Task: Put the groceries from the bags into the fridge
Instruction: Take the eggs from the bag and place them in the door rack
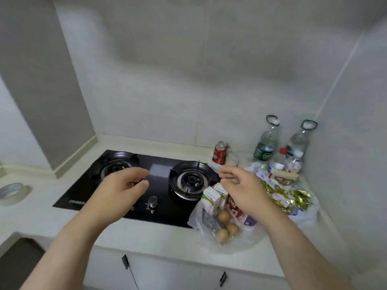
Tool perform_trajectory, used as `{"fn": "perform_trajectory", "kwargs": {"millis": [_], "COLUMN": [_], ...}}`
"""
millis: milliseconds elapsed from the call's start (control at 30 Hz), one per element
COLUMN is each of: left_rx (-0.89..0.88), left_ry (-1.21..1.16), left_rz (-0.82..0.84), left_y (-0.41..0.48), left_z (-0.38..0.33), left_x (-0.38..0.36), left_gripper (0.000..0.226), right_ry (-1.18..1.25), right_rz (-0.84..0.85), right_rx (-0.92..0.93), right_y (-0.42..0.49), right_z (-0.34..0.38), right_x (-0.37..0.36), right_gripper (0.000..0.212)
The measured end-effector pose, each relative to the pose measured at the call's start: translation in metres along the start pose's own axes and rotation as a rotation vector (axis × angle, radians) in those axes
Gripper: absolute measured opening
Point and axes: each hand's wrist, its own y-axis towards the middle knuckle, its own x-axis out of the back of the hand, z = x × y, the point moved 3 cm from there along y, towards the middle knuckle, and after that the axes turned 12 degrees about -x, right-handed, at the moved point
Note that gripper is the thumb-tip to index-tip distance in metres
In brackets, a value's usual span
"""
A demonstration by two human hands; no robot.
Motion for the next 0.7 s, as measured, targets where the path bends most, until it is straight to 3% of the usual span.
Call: {"fn": "perform_trajectory", "kwargs": {"millis": [433, 700], "left_rx": [-0.17, -0.155], "left_ry": [-0.209, -0.192], "left_rz": [0.285, 0.421], "left_y": [0.03, 0.051], "left_z": [-0.023, -0.027], "left_x": [-0.107, -0.181], "left_gripper": [0.026, 0.023], "right_ry": [-0.002, -0.032], "right_rz": [-0.343, -0.344], "right_rx": [-0.242, -0.282], "right_y": [-0.077, -0.065], "right_z": [-0.078, -0.126], "right_x": [0.087, 0.129], "right_gripper": [0.032, 0.034]}}
